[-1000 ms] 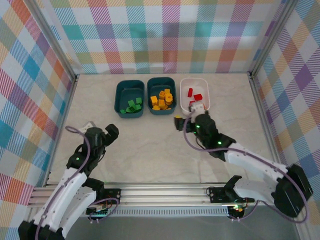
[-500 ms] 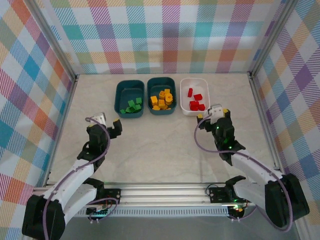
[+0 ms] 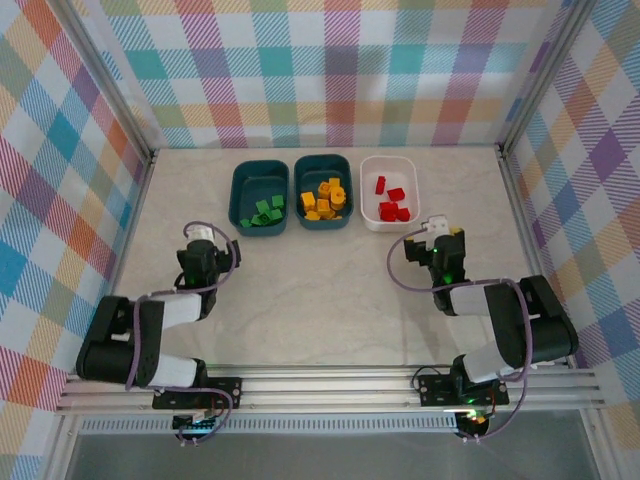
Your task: Sort the legos into containers by color
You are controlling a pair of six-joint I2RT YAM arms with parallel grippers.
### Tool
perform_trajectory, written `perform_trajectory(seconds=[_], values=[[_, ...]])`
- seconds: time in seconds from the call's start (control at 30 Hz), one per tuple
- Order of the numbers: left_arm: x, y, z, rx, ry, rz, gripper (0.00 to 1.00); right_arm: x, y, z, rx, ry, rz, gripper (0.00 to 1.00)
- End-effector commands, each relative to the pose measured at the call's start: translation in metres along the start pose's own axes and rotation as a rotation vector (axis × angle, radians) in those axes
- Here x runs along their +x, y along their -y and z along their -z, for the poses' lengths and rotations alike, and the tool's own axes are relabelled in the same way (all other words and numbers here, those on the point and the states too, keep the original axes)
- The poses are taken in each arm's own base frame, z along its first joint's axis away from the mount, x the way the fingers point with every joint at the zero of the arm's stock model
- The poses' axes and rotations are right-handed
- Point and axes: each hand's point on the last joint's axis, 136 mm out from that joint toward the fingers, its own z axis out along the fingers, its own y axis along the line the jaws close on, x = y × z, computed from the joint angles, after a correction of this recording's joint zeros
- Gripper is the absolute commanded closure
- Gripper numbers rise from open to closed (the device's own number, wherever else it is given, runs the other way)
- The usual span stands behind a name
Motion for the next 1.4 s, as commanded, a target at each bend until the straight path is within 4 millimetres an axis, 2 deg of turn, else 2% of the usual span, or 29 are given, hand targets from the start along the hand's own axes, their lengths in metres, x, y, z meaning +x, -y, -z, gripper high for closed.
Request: perform_trajectory(seconds=[0.0, 0.07, 0.17, 1.37], values=[[-0.018, 0.012, -0.018, 0.049, 0.086, -0.007, 0.00, -0.017, 0.018, 0.001, -0.017, 0.085, -0.180, 0.00], [-0.014, 0.011, -0.021, 0.045, 0.048, -0.006, 0.00, -0.010, 0.020, -0.012, -0.015, 0.074, -0.187, 0.00], [-0.016, 0.011, -0.021, 0.045, 0.065, -0.004, 0.00, -0.007, 0.023, -0.020, -0.045, 0.016, -0.227, 0.00], [-0.014, 0.017, -0.022, 0.093, 0.047, -0.015, 0.00, -0.006, 0.024, -0.018, -0.049, 0.004, -0.231, 0.00]])
